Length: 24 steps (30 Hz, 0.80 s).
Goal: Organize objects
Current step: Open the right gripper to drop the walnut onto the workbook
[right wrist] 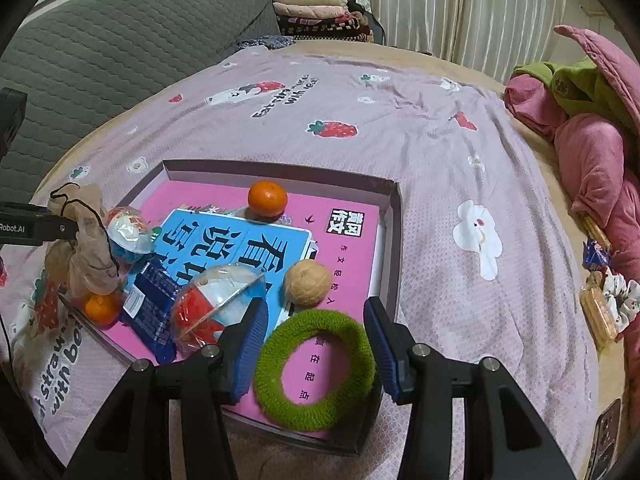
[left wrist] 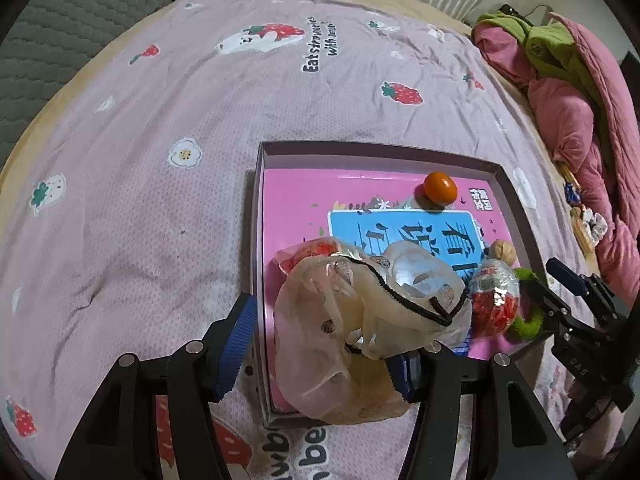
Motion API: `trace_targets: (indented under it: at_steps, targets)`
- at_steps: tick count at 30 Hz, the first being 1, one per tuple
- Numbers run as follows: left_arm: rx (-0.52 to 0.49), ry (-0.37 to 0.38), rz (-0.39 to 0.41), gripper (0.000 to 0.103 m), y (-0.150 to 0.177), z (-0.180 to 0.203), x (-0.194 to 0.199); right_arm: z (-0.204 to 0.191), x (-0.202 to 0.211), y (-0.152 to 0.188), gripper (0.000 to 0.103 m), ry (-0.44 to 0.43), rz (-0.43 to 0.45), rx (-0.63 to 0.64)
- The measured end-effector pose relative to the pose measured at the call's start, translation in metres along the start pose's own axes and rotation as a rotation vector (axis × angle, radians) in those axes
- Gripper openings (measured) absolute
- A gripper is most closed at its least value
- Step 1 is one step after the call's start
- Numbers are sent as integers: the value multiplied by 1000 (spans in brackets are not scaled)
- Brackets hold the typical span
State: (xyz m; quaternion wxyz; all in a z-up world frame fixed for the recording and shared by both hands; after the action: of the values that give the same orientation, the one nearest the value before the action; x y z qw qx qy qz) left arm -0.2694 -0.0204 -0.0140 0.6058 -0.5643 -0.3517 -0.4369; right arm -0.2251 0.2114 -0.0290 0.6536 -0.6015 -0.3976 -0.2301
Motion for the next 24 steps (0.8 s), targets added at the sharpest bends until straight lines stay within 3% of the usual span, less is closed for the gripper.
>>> trace_targets:
  at_steps: [17, 24]
  targets:
    - [37, 76, -75, 61, 3, 4, 8, -3, 14, -5, 50, 2, 13, 0]
    - [34, 48, -101, 61, 3, 2, 9, -3, 15, -6, 50, 2, 12, -5]
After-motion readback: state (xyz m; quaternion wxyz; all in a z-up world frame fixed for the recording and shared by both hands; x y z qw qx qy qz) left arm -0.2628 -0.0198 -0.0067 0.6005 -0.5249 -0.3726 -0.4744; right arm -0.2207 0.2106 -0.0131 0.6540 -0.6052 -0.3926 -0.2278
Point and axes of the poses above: each gripper's, at about its wrist camera, not at the fingertips, and x roughly against the way its jaws point, z to its right, y to its underside, the point moved 6 cm from there along -x, roughly the way its jaws point, and after that the axes turned 3 degrees about -y, right-handed, at the moved point
